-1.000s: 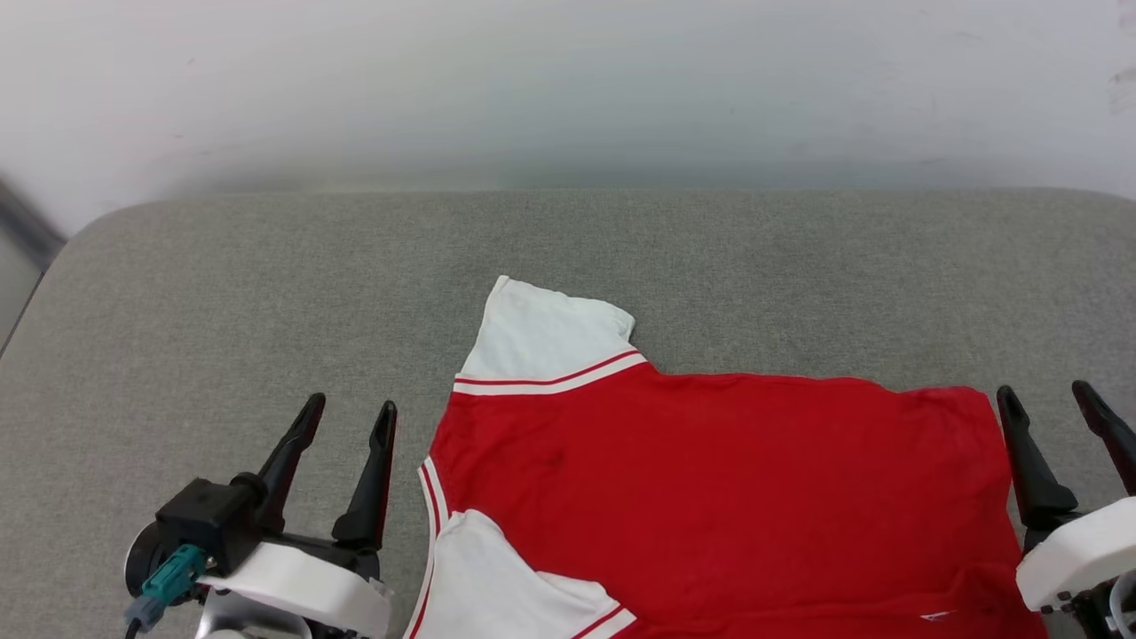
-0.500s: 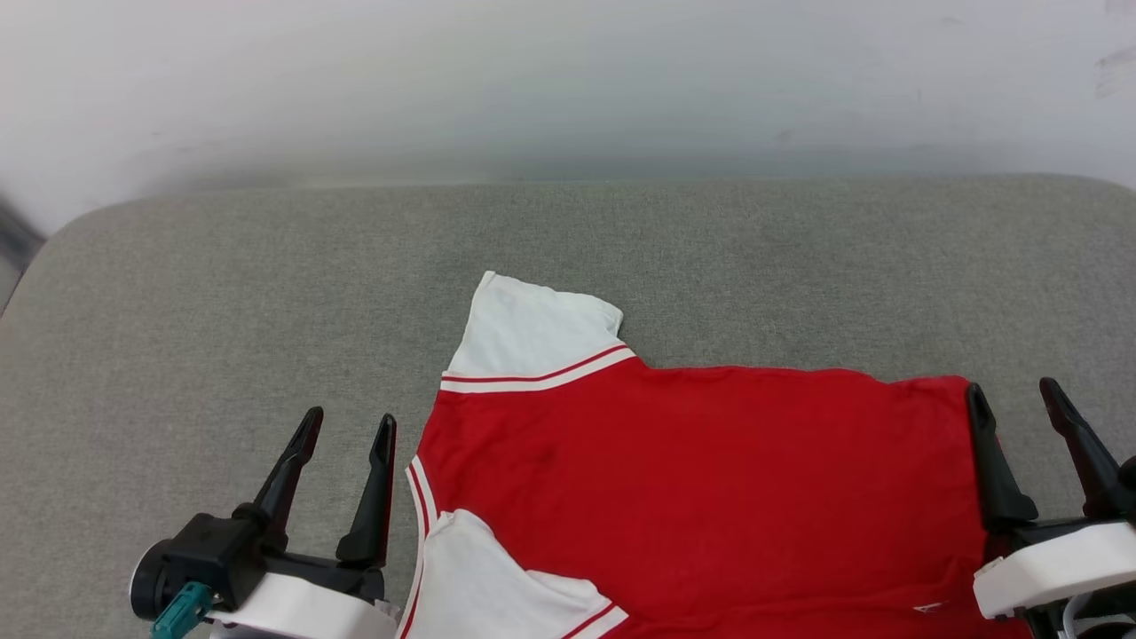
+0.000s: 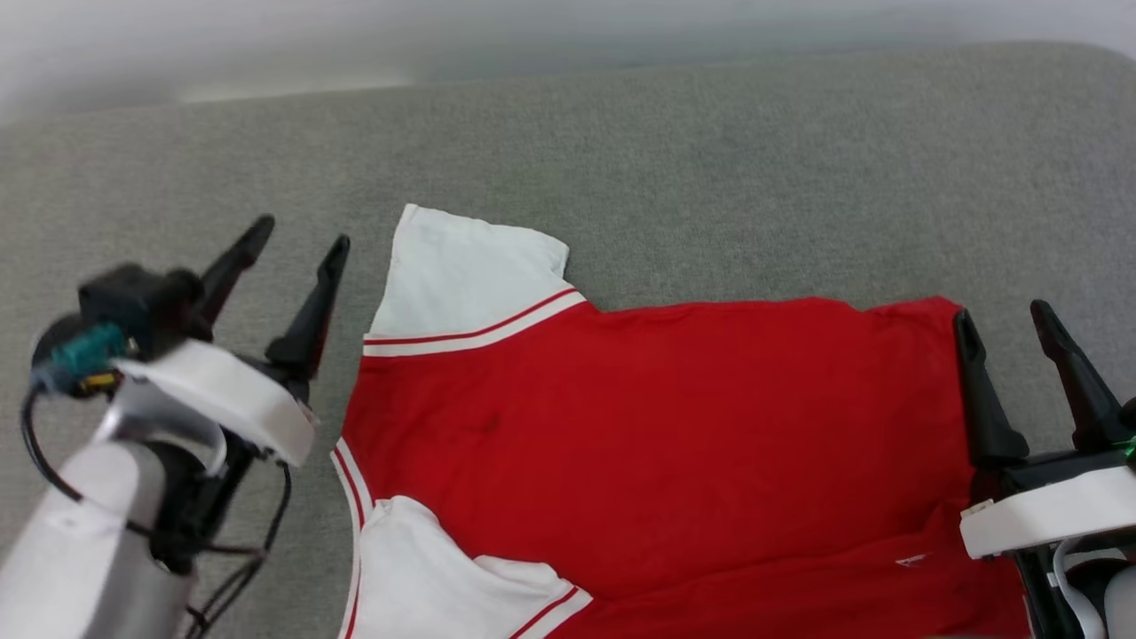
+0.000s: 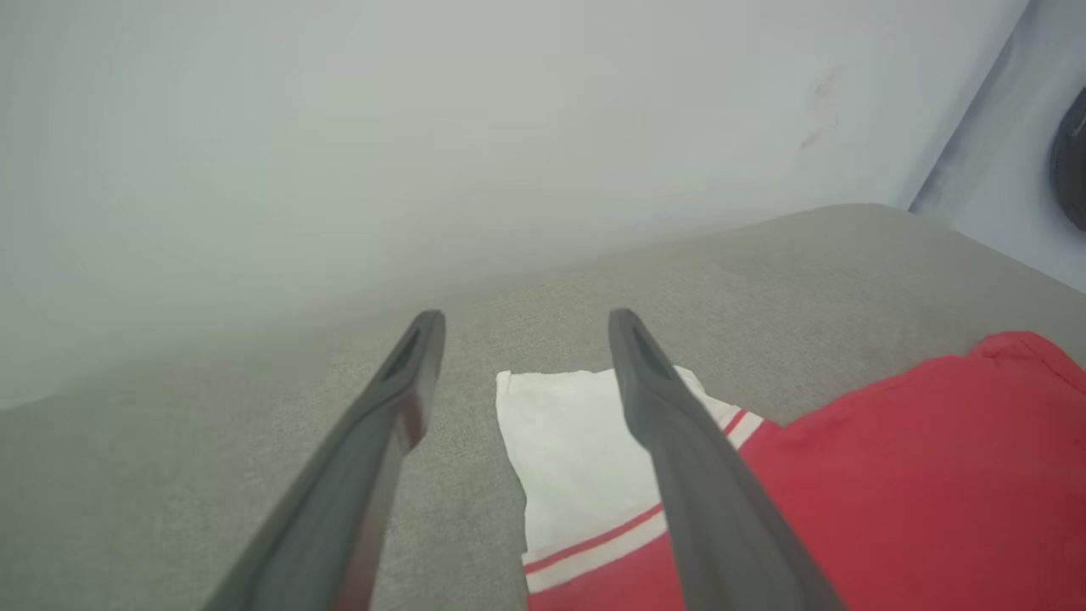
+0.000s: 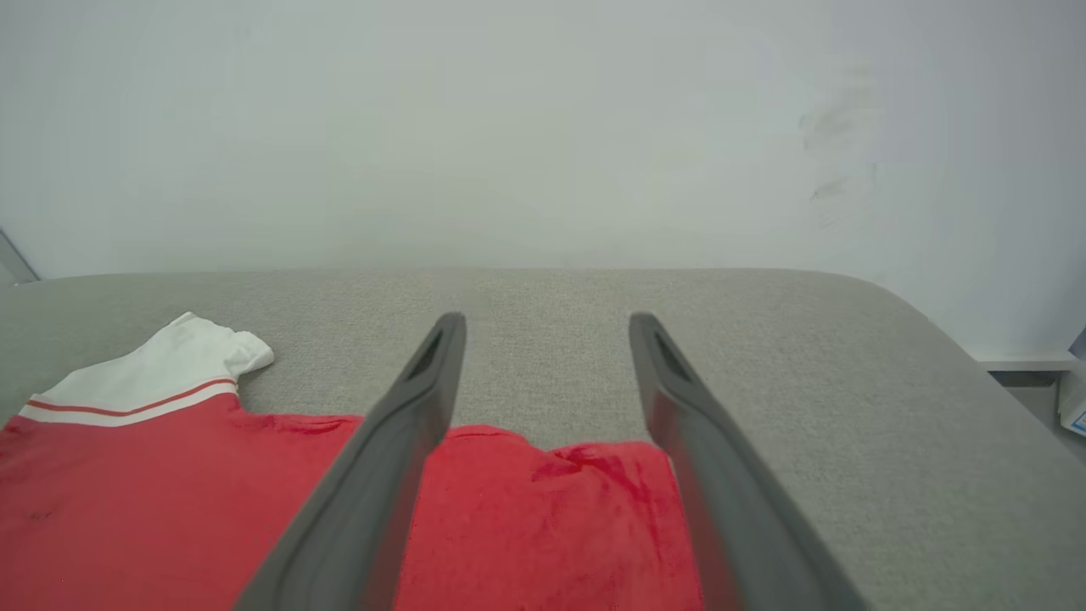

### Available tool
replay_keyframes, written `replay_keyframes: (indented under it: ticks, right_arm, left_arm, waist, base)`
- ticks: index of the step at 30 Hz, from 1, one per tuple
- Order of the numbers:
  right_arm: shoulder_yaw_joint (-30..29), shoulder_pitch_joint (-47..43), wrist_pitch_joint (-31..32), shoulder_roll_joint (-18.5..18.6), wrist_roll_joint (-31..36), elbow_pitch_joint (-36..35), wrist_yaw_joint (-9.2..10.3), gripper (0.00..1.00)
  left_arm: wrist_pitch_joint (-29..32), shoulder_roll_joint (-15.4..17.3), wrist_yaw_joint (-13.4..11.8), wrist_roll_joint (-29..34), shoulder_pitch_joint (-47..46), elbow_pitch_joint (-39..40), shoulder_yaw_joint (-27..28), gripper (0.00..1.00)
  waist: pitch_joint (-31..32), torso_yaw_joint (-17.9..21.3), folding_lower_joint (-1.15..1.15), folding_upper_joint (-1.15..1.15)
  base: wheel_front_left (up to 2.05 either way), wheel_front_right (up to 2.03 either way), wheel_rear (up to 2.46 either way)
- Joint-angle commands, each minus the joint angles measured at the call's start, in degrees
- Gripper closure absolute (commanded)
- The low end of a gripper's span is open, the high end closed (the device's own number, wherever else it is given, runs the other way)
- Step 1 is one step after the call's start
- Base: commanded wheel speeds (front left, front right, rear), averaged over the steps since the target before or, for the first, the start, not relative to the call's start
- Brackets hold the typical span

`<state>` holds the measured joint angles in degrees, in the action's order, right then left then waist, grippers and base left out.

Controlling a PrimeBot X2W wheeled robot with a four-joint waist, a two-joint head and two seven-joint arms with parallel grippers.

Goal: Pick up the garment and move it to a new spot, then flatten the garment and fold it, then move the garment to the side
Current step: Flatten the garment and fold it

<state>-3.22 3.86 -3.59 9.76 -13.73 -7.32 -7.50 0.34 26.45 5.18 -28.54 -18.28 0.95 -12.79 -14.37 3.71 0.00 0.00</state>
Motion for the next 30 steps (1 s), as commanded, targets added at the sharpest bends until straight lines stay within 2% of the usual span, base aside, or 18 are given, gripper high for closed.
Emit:
replay_keyframes:
  ticks: [1,5,9,12,16,23,30]
  right_arm:
    - [0.1,1.2,-0.5,-0.3,-0.2,-0.2,0.02,0.0]
    - [1.0,3.1,-1.2,-0.8,-0.5,0.4,0.02,0.0]
    - [1.3,4.6,-2.2,-2.0,-1.5,1.3,0.02,0.0]
    - [2.0,5.4,-2.8,-2.5,-1.8,1.8,0.02,0.0]
    - [2.8,6.2,-3.6,-3.1,-2.3,2.8,0.02,0.0]
    - [4.3,7.0,-5.3,-3.9,-2.8,5.0,0.02,0.0]
    - [4.7,7.6,-6.3,-4.4,-2.9,6.5,0.02,0.0]
  left_arm:
    - [3.0,1.2,0.6,-1.4,-3.5,-0.5,0.0,0.0]
    - [16.5,5.9,1.8,-6.6,-12.7,-3.3,-1.2,0.0]
    - [29.6,7.6,1.6,-12.6,-20.7,-7.6,-1.5,0.0]
    - [40.9,10.0,0.0,-15.2,-25.6,-10.4,-2.2,0.0]
    - [51.2,11.7,-2.6,-17.3,-29.6,-12.4,-2.7,0.0]
    - [61.2,14.3,-5.6,-18.0,-32.6,-14.3,-3.8,0.0]
    - [62.9,15.6,-6.6,-16.9,-32.0,-16.1,-4.8,0.0]
  waist:
    - [-3.9,3.0,0.0,0.0]
    - [-7.1,5.3,0.0,0.0]
    - [-9.4,7.4,0.0,0.0]
    - [-10.9,9.1,0.0,0.0]
    - [-12.7,11.3,0.0,0.0]
    - [-15.3,14.3,0.0,0.0]
    - [-16.7,15.9,0.0,0.0]
  base:
    - [0.0,0.0,0.0]
    - [0.0,0.0,0.0]
    - [0.0,0.0,0.0]
    - [0.0,0.0,0.0]
    - [0.0,0.0,0.0]
    - [0.0,0.0,0.0]
    - [0.0,0.0,0.0]
